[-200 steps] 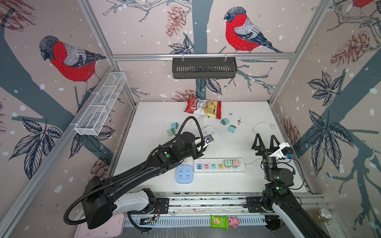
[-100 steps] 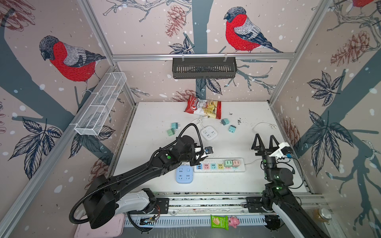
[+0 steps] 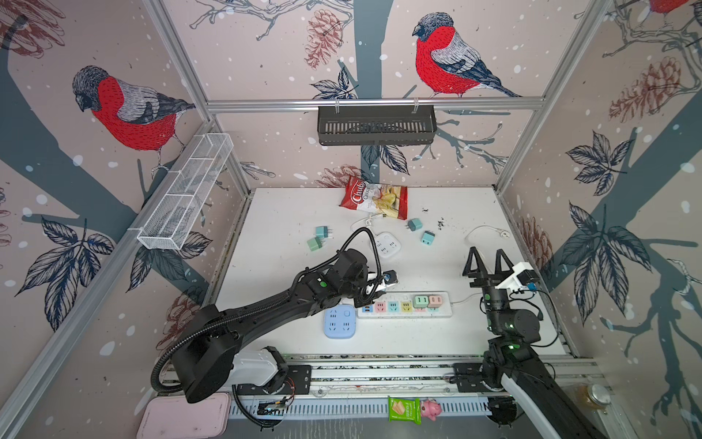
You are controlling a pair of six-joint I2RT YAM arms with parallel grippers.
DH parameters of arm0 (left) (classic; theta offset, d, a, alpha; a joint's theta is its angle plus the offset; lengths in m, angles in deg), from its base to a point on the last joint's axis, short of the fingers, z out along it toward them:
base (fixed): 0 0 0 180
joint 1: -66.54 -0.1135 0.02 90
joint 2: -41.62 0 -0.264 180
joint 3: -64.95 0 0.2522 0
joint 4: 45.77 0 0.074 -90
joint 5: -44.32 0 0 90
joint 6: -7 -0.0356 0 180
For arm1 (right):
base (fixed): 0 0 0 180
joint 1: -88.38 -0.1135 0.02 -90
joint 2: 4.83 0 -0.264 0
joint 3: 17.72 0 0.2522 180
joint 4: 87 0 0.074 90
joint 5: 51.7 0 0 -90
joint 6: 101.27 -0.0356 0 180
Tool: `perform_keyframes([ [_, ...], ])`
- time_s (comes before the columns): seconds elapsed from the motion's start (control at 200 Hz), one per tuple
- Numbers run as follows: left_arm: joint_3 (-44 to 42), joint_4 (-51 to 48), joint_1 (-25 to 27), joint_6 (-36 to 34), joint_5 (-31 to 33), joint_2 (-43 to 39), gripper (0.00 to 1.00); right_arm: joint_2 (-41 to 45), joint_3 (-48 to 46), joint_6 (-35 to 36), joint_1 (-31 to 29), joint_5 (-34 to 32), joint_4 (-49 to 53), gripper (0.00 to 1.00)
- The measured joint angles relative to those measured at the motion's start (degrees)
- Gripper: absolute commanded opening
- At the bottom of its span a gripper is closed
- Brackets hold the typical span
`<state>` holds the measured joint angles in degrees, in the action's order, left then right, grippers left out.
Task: Insert the plug
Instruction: 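Carry the teal adapter with the left gripper over the strip's pink socket, then lower the teal adapter into the strip socket with the left gripper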
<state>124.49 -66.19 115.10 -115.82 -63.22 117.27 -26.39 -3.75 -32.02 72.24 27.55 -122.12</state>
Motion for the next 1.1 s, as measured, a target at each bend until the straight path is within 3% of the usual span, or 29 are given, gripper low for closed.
perform_keyframes([
  [0.575, 1.5, 0.2, 1.7, 1.1, -2.0, 5.5, 0.00, 0.0, 0.0, 0.0, 0.0, 0.5, 0.7, 1.00],
  [0.931, 15.0, -2.5, 4.5, -0.7, -7.1, 17.6, 0.00, -0.1, 0.0, 0.0, 0.1, 0.7, 0.9, 1.00],
  [1.101, 13.6, -1.6, 6.3, -1.7, -7.4, 19.4, 0.00, -0.2, 0.0, 0.0, 0.1, 0.5, 0.8, 1.00],
])
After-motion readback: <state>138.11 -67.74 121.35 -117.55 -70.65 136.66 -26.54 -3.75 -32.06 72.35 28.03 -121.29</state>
